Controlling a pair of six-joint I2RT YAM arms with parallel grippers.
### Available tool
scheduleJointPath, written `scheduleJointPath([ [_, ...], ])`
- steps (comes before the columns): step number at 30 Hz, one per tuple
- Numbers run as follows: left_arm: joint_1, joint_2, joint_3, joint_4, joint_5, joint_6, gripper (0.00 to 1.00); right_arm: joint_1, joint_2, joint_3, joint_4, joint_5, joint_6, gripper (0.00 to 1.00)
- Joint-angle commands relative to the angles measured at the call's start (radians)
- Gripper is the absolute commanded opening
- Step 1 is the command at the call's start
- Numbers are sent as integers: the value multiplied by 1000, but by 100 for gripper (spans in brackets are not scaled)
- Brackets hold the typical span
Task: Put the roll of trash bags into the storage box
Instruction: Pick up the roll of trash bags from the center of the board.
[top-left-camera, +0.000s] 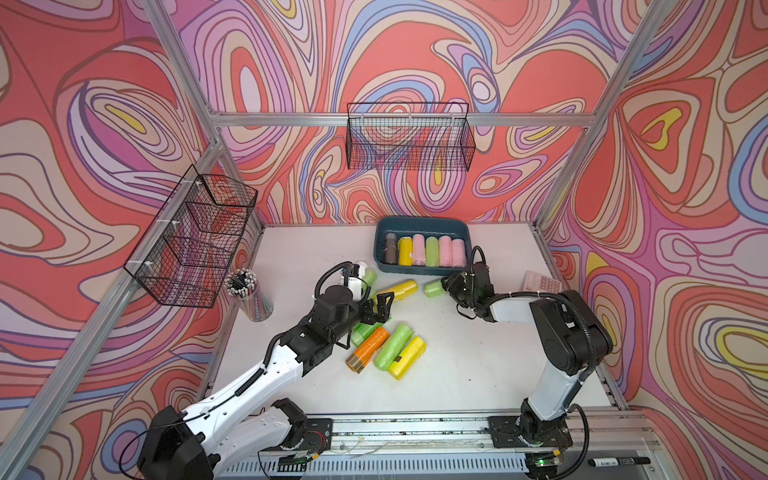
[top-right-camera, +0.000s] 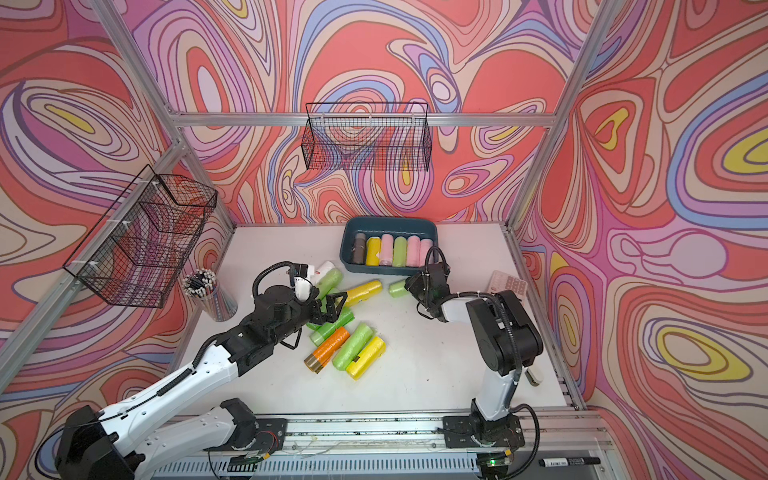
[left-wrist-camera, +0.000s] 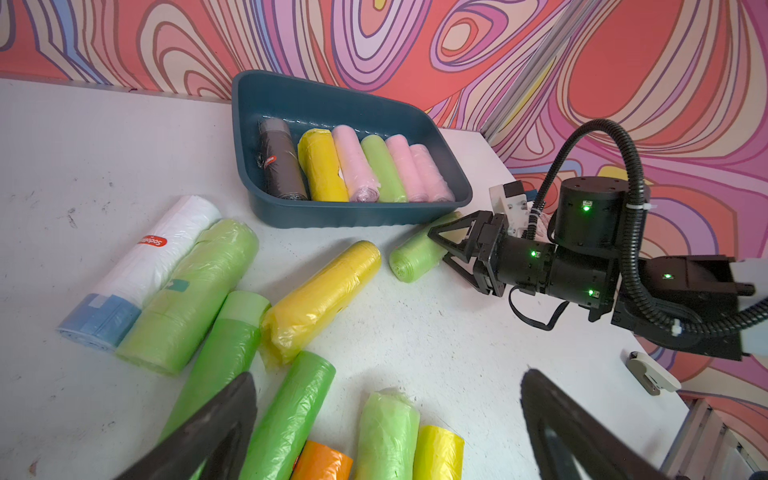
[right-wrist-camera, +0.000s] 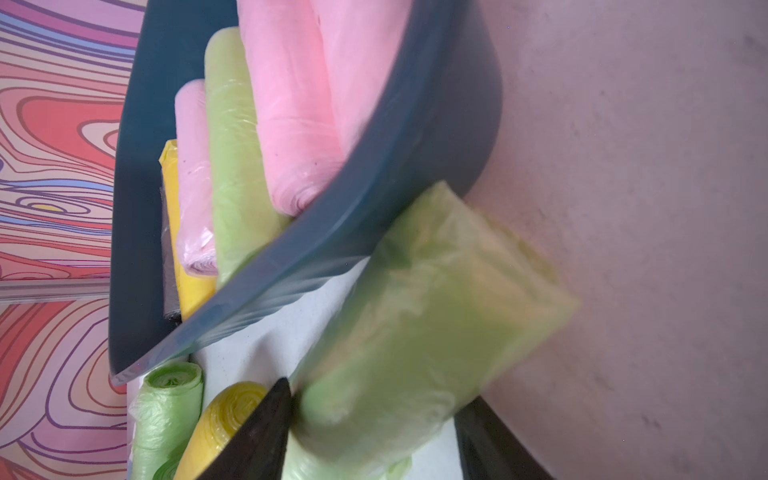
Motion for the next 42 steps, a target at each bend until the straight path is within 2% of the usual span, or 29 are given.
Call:
scheduleJointPath([
  [1, 3, -7, -1, 17, -14, 8, 100, -5, 17, 4, -26, 23, -5, 62],
  [11, 3, -2, 0, 14, -18, 10, 100, -3, -11, -14, -65, 51, -11, 57],
  [22, 3, -10, -2, 15, -22, 9, 100, -3, -172, -77, -123, 89, 15, 58],
  [31, 3, 0, 2, 9, -25, 11, 100, -3, -78, 0, -97, 35, 45, 66],
  [42, 3, -17, -2, 2, -39, 16, 100, -3, -17, 13, -98, 50, 99, 66],
])
